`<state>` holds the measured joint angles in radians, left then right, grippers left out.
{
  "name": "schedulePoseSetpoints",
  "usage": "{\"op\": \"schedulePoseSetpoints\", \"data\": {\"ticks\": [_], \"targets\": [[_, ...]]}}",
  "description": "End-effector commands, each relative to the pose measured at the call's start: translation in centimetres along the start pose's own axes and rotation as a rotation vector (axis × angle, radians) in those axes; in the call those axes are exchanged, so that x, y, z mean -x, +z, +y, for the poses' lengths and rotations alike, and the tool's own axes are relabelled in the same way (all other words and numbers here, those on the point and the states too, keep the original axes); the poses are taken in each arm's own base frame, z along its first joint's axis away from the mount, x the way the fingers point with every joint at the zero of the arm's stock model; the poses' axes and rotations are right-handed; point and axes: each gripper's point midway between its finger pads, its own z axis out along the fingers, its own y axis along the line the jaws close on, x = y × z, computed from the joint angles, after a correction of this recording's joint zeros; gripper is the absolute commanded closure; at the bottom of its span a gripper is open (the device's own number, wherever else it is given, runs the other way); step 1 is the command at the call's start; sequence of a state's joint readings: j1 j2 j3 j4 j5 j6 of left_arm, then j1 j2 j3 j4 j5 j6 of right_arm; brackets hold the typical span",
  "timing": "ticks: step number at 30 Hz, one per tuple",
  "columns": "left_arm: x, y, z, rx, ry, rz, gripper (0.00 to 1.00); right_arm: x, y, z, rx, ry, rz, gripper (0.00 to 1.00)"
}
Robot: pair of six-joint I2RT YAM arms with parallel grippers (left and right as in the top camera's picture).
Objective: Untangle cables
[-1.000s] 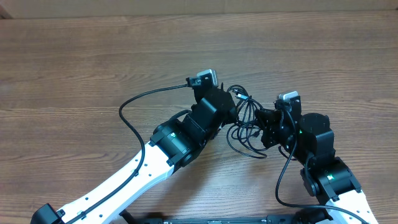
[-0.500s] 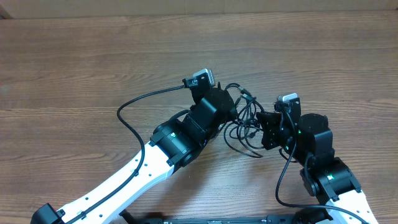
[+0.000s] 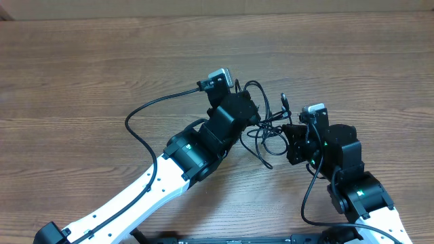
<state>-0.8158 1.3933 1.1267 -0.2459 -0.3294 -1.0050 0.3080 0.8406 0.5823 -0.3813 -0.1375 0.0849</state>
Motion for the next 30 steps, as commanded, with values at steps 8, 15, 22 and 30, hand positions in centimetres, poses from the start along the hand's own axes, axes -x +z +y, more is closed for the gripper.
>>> {"op": "schedulePoseSetpoints", "data": {"ticks": [8,15,22,30], "targets": [[-0.5,-0.6,-2.0,-0.108,0.306,0.059,0.96,0.7,-0.3,-0.2,-0.018,0.000,-0.025,0.42],[-2.7,-1.1,-3.5,-0.229,0.462,0.161,0.96,1.7,-0.3,0.9,0.049,0.011,-0.062,0.22],[-2.8,-1.2,-3.6,-0.240,0.465,0.166,0.96,1.6,-0.3,0.7,0.038,0.011,-0.059,0.22],[-2.5,-1.2,-4.1,-0.259,0.528,0.140,0.96,1.3,-0.3,-1.2,-0.074,0.054,-0.052,0.18]]}}
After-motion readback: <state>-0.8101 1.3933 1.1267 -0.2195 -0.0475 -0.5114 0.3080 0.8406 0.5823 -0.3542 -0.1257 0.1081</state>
